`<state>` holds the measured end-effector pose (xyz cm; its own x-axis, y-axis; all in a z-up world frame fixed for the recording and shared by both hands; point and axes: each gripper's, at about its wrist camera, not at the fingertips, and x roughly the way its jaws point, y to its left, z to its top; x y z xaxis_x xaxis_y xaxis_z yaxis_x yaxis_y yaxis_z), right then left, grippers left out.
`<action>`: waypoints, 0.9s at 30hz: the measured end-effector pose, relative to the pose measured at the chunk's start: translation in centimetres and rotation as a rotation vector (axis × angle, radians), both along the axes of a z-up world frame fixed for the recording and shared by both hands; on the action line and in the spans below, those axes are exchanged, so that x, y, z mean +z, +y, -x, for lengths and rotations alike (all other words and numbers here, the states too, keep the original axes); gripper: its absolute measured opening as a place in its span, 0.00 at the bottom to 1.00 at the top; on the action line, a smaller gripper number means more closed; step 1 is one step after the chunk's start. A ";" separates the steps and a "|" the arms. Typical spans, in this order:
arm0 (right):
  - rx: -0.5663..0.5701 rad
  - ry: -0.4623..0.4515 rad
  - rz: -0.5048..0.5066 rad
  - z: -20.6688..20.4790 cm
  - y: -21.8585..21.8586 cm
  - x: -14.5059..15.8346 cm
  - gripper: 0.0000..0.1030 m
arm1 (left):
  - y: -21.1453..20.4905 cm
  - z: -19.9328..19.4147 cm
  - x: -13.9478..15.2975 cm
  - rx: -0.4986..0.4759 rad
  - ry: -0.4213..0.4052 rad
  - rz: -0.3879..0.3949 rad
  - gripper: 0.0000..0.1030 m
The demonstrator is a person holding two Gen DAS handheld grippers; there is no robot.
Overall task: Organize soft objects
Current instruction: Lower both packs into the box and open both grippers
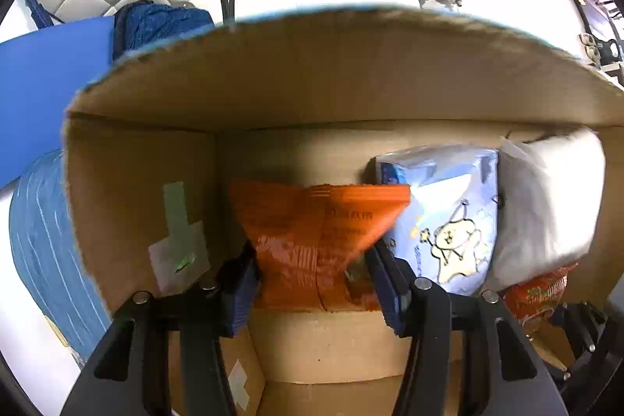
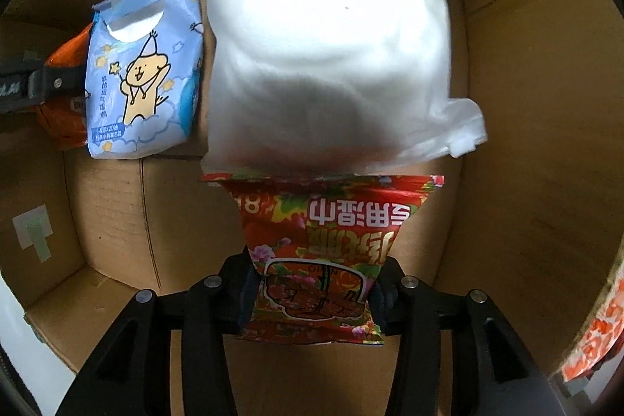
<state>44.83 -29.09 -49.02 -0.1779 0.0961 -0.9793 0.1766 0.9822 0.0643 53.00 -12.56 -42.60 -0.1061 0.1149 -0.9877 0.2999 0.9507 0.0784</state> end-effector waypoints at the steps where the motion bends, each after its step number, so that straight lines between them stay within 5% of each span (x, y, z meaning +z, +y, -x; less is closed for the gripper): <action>1: -0.003 -0.006 0.004 0.0 1.1 0.8 0.52 | 0.0 0.1 0.3 -0.004 -0.007 0.000 0.49; 11: -0.028 -0.083 -0.004 1.4 0.7 5.5 0.66 | 0.8 2.0 5.8 0.004 -0.096 0.058 0.51; 13: -0.025 -0.113 -0.009 1.8 0.7 6.9 0.77 | 1.3 2.7 7.1 0.008 -0.118 0.080 0.60; 21: -0.001 -0.222 0.007 4.6 1.9 12.2 0.90 | 2.2 6.9 12.3 0.023 -0.272 0.145 0.94; 27: -0.016 -0.276 0.003 6.2 1.9 14.9 1.00 | 2.7 10.0 15.1 0.023 -0.341 0.173 0.98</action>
